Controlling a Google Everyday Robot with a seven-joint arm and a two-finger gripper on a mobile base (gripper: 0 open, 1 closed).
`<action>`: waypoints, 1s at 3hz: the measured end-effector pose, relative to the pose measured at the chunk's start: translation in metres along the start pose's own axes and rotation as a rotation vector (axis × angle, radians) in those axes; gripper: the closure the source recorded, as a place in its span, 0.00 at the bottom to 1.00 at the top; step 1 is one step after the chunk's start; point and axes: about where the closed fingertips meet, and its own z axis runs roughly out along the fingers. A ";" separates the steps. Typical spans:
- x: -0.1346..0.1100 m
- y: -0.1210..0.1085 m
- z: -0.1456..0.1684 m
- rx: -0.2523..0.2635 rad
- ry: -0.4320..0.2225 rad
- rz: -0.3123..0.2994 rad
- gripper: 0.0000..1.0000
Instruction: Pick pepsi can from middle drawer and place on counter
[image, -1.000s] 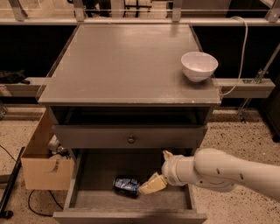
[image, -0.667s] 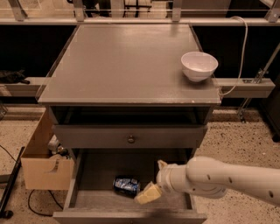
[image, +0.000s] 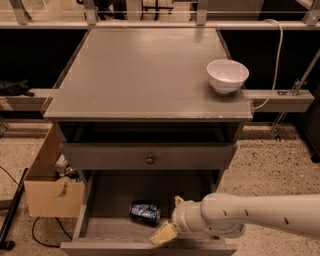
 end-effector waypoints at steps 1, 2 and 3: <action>-0.008 -0.005 0.026 -0.016 -0.015 0.011 0.00; -0.010 -0.016 0.054 -0.022 -0.020 0.026 0.00; -0.002 -0.023 0.065 -0.012 -0.018 0.042 0.00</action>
Offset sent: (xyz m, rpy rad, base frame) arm 0.0512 0.0470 -0.0445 0.0483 0.0228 -0.0028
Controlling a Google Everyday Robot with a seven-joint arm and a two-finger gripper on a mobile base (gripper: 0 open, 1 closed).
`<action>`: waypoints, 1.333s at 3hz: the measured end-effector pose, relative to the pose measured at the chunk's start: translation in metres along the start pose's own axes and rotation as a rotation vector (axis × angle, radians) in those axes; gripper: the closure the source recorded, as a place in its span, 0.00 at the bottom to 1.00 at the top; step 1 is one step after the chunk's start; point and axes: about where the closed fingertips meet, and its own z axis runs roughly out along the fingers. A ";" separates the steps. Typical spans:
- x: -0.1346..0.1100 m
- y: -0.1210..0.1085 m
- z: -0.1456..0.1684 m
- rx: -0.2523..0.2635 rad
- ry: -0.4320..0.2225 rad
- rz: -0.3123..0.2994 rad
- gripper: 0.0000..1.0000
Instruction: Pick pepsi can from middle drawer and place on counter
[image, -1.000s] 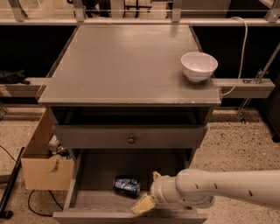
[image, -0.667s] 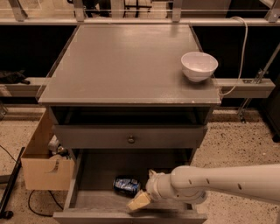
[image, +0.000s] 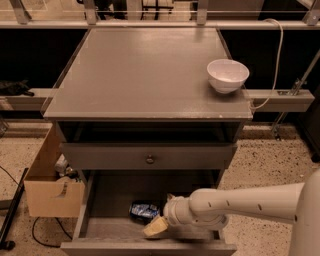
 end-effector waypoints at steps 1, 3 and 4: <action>0.009 -0.019 0.005 0.056 -0.023 -0.009 0.00; 0.003 -0.034 0.018 0.100 -0.059 -0.031 0.00; 0.010 -0.025 0.039 0.105 -0.026 -0.055 0.00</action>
Offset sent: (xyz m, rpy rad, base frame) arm 0.0377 -0.0211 -0.0145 -0.0264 -0.1441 -0.0627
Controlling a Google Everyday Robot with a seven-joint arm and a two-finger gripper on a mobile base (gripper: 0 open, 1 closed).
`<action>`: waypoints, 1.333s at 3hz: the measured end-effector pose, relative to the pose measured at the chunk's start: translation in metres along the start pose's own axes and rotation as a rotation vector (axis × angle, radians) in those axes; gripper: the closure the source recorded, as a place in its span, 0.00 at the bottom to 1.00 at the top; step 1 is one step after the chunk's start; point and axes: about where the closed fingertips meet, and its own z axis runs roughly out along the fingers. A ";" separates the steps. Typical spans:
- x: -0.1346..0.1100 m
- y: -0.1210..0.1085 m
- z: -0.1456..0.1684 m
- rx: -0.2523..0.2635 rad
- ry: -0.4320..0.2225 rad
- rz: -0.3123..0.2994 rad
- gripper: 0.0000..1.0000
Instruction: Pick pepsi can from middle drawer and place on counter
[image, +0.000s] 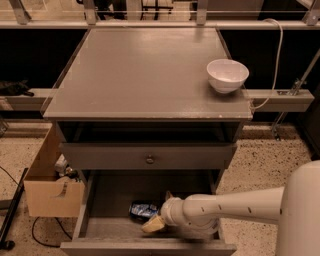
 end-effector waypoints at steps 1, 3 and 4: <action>0.000 0.003 0.010 -0.002 -0.003 -0.009 0.00; 0.000 0.004 0.011 -0.002 -0.003 -0.010 0.46; 0.000 0.004 0.011 -0.002 -0.003 -0.010 0.69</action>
Offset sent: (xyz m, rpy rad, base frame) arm 0.0011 0.0079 -0.0074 0.0001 -0.0060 0.0079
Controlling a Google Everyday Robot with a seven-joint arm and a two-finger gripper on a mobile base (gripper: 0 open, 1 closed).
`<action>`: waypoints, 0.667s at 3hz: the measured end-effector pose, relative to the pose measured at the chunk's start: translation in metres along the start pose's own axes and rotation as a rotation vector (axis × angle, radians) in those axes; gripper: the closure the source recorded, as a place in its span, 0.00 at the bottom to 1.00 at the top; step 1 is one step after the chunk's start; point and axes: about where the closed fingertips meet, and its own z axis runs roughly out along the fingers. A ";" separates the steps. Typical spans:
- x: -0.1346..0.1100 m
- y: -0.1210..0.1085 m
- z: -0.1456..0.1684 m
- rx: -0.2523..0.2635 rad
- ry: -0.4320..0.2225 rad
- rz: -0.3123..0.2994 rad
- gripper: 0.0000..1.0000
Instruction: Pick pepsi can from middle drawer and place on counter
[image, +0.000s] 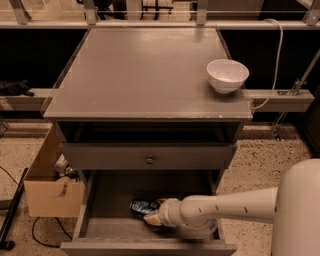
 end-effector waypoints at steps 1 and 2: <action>0.000 0.000 0.000 0.000 0.000 0.000 0.93; 0.000 0.000 0.000 0.000 0.000 0.000 1.00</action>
Offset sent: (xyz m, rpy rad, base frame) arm -0.0005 -0.0019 0.0006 -0.0026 0.0025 -0.0041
